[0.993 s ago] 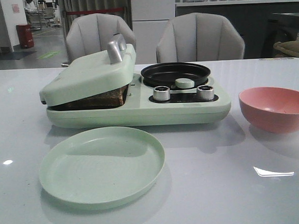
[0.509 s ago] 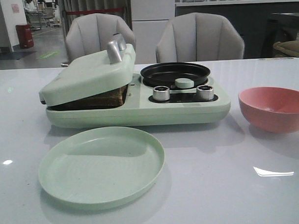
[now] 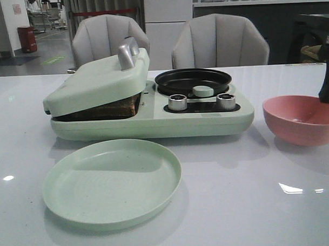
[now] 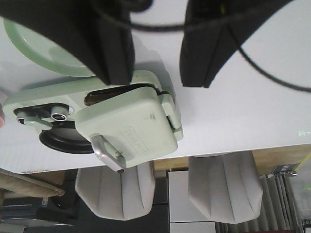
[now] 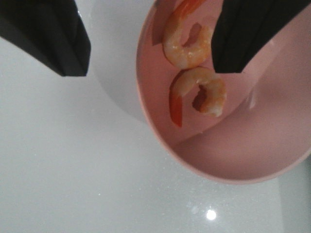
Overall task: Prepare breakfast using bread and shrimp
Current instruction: 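Reach the right gripper down and grasp the pink bowl rim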
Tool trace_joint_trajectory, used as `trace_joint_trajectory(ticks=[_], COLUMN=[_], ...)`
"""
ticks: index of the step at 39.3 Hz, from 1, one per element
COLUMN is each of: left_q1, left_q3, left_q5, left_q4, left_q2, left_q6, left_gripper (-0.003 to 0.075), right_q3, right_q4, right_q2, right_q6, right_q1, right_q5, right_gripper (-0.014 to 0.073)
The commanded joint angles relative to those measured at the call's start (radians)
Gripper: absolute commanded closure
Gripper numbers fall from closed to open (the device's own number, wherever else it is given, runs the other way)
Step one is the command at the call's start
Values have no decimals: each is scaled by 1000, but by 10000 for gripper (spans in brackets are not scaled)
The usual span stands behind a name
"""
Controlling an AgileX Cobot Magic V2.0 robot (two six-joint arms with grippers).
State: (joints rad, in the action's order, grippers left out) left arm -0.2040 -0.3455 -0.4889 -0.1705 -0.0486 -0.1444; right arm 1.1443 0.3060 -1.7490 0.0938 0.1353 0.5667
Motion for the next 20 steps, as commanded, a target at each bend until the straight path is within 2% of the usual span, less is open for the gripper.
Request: trace_joint_trajectory(ticks=[1, 6, 14, 16, 20], left_q1=[-5, -5, -5, -5, -5], left_q3=[-26, -26, -26, -26, -26], left_q5=[84, 84, 84, 84, 84], left_q4=[-16, -16, -16, -16, -16], left_q2=[-11, -11, -11, -11, -11], left_q6=[9, 9, 9, 9, 9], left_gripper=[410, 410, 410, 410, 410], right_q3=[66, 106, 133, 133, 152], right_q4=[15, 15, 15, 15, 14], right_q2=[-7, -67, -115, -115, -112], right_q6=[16, 16, 17, 17, 17], right_q1=[3, 3, 3, 3, 3], right_q5=[-33, -17, -16, -19, -7], right_gripper=[-12, 87, 399, 452, 453])
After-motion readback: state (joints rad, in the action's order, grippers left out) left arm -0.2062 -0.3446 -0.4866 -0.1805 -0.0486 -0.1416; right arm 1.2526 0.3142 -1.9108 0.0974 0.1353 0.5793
